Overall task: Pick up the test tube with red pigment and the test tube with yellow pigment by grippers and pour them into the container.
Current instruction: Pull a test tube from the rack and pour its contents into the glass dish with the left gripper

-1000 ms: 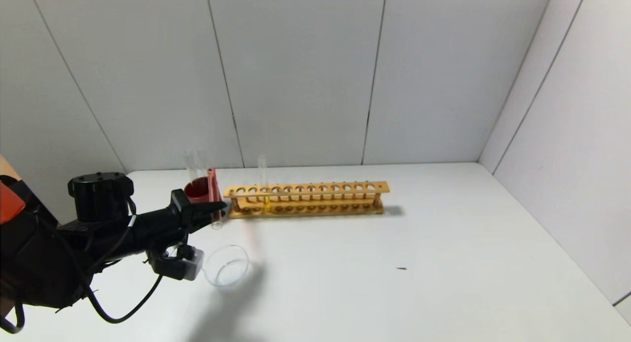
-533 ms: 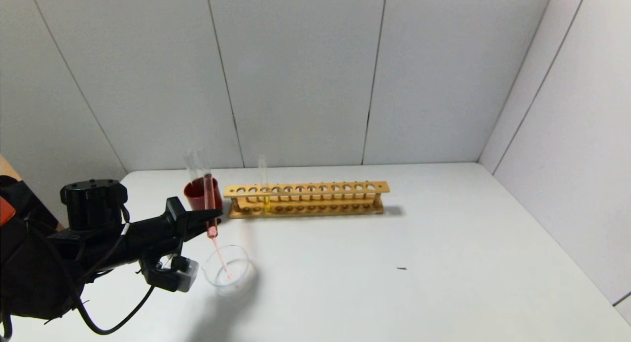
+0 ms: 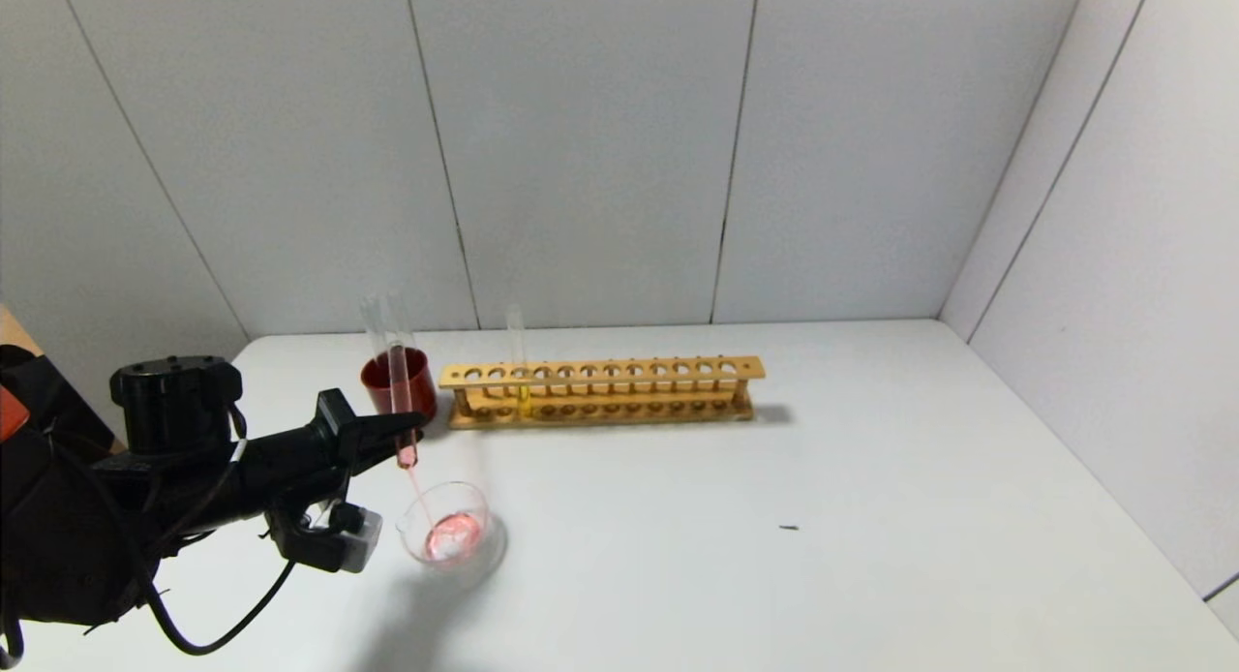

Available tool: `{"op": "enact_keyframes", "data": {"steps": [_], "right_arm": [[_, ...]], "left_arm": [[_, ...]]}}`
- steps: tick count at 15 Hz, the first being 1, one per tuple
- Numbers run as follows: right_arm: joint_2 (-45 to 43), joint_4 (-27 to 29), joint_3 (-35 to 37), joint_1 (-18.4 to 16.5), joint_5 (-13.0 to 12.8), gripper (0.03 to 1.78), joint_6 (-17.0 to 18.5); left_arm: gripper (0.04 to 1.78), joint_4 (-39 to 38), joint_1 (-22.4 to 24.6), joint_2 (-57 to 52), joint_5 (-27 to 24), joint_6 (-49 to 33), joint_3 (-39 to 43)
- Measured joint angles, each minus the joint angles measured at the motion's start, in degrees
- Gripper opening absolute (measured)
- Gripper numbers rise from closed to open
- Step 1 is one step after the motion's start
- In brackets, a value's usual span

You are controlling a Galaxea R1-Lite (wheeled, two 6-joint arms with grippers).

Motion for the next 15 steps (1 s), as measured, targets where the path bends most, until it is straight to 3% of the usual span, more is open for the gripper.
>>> {"op": "enact_keyframes", "data": {"steps": [15], "right_arm": [[0.0, 0.0, 0.0, 0.0, 0.0, 1.75, 0.0]], "left_arm": [[0.31, 0.0, -1.5, -0.7, -0.5, 6.8, -0.5]]}}
